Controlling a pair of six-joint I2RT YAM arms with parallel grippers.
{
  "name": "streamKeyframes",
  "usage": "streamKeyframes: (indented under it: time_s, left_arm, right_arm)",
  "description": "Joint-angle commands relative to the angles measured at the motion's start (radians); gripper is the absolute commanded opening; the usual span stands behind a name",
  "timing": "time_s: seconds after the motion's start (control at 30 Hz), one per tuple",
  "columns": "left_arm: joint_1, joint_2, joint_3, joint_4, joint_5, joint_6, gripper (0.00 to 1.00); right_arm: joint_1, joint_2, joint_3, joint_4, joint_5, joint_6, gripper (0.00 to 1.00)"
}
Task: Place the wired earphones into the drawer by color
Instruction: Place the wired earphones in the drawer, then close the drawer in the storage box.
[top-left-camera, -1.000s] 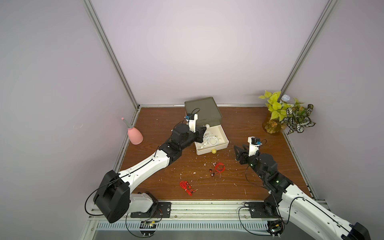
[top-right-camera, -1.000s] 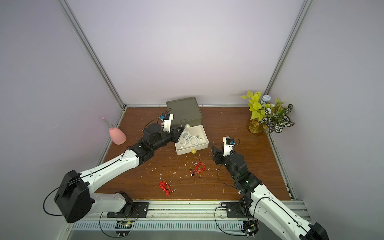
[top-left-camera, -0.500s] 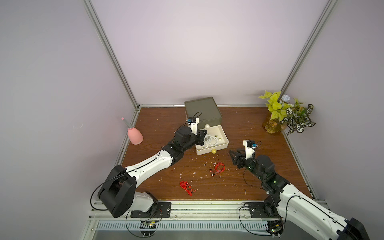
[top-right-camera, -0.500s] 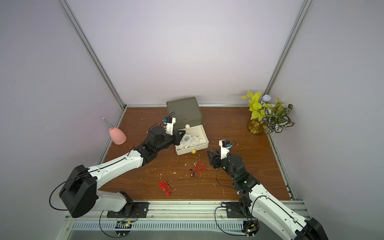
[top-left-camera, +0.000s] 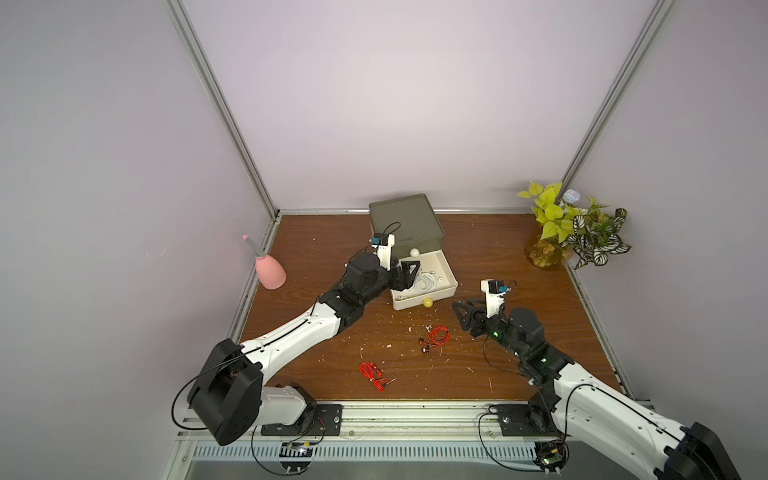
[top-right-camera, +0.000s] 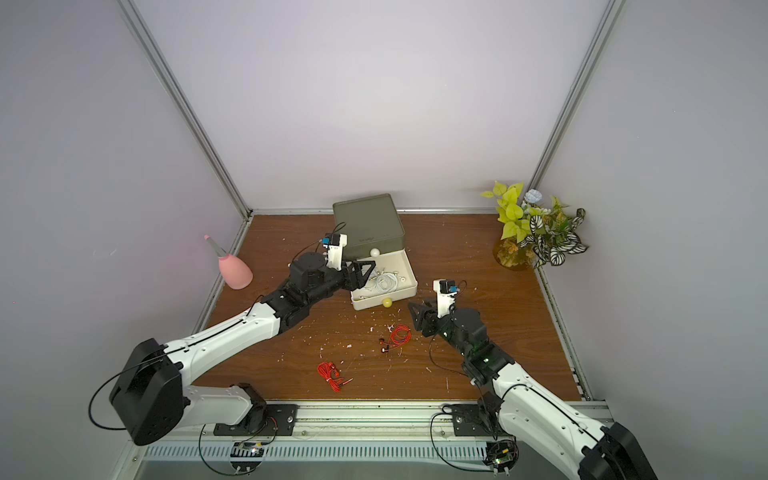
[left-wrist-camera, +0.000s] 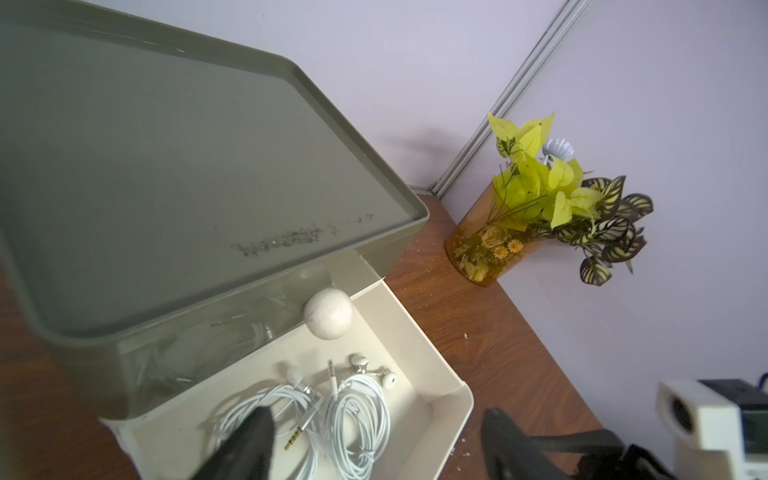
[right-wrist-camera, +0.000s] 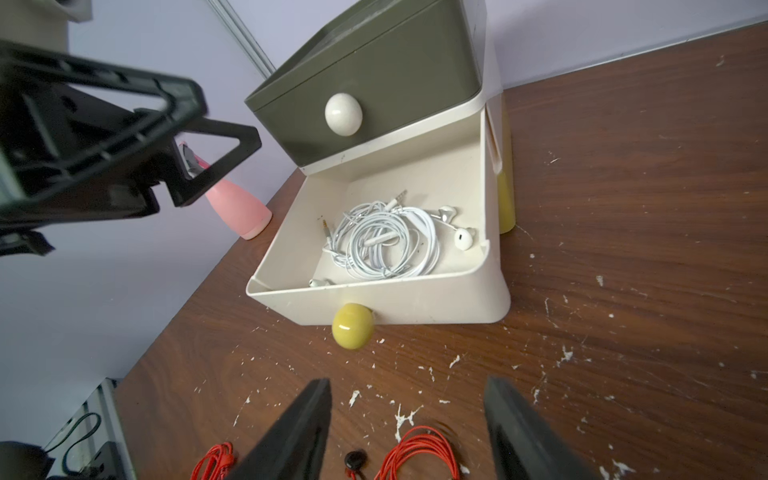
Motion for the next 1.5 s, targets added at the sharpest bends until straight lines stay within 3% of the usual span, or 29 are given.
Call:
streamKeyframes:
  time_s: [0.0,0.03,0.23,0.47,0.83,1.47]
  left_arm:
    - [-0.009,-0.076,-0.015,-0.033,-0.066,0.007,0.95]
    - [-0.009,-0.103,-0.036,-0.034,-0.085,0.008,1.0]
    - [-0.009,-0.277,-0.174,-0.037,-0.177,0.035,1.0]
    - [-0.005,-0.406,-0.275,-0.157,-0.252,0.071,1.0]
    - [-0.004,-0.511,-0.444,-0.188,-0.31,0.125,0.99]
    - [-0.003,-0.622,-0.595,-0.154,-0.304,0.17,1.0]
  right_arm:
    - [0.0,0.036,0.015,0.102,-0.068,0.046,0.65]
    - [0.0,0.049,0.015,0.119,-0.079,0.054,0.66]
    - [0.02,0.13,0.021,0.195,-0.093,0.085,0.65]
    - [0.071,0.218,0.039,0.249,-0.046,0.09,0.61]
    - [0.148,0.35,0.091,0.302,0.031,0.075,0.55]
    - [0.159,0.498,0.205,0.359,0.07,0.041,0.55]
